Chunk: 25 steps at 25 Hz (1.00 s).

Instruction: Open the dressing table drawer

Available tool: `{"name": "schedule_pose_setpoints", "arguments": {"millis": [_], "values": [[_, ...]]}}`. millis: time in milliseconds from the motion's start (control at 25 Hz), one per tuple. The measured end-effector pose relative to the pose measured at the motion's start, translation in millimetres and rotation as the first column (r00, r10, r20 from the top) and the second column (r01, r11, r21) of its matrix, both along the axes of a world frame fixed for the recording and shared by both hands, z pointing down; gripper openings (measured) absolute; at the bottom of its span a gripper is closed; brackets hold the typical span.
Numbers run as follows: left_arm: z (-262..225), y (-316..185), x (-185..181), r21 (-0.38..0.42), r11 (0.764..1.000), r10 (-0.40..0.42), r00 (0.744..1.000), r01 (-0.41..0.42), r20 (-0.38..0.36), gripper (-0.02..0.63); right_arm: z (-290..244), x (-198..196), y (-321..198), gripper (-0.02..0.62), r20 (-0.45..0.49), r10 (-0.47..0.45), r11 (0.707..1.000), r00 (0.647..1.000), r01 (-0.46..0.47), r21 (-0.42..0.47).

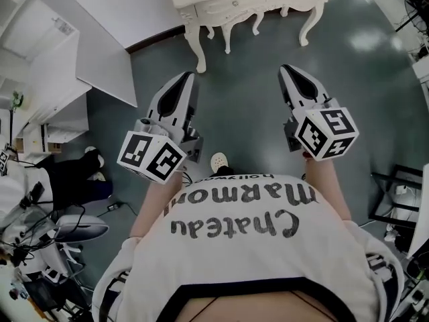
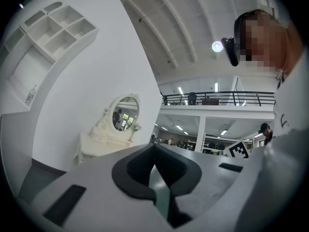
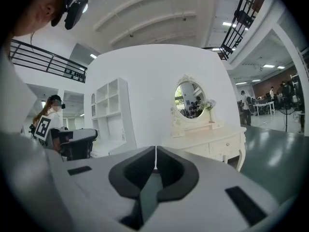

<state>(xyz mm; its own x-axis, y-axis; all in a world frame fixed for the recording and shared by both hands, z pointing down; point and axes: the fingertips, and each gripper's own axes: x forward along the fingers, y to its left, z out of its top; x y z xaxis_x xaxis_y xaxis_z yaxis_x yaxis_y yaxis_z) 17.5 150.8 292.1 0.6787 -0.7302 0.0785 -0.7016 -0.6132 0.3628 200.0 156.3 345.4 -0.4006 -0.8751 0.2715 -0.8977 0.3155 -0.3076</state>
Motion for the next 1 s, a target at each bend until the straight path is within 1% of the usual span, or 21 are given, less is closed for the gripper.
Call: {"name": "schedule_pose_setpoints", "arguments": {"millis": [160,320,480,560,640,760,880,1000], "values": [[4.6,-40.5,-18.9,0.008,1.0,0.007,1.0,-0.007,0.004,0.021,3.3,-18.5,-44.5,0.028,-0.003,0.007,1.0,1.0,-0.007,0.014],[7.5,-70.5,-42.3,0.006,1.0,0.014,1.0,-0.014,0.005,0.022,9.3,-44.1,-75.0,0.028,-0.002,-0.002,1.0,1.0,0.002,0.014],[14.2,-91.7,-65.4,-0.001,1.0,-0.012,0.999,0.013,0.041,0.022,15.7,-67.2,-97.2,0.028,0.012,-0.017,1.0,1.0,0.017,0.01],[19.6,-98.1,-76.7,-0.014,0.999,-0.035,0.998,0.035,0.043,0.023,22.6,-76.6,-101.8,0.028,0.017,-0.024,1.0,1.0,0.024,-0.004],[23.9,-103.6,-82.2,-0.024,0.999,-0.047,0.999,0.048,0.023,0.023,27.5,-79.6,-106.6,0.028,0.024,-0.024,1.0,0.999,0.024,-0.013],[26.0,-108.8,-81.8,-0.021,0.999,-0.032,0.999,0.032,-0.01,0.023,28.9,-77.0,-116.5,0.028,0.027,-0.01,1.0,1.0,0.01,-0.007],[29.2,-109.6,-83.9,-0.023,1.0,-0.014,1.0,0.014,-0.006,0.022,32.9,-75.9,-126.9,0.028,0.03,0.002,1.0,1.0,-0.001,-0.016],[30.3,-120.4,-96.3,-0.021,1.0,-0.02,1.0,0.019,-0.007,0.021,38.0,-85.8,-146.0,0.028,0.044,-0.011,1.0,0.999,0.012,-0.024]]}}
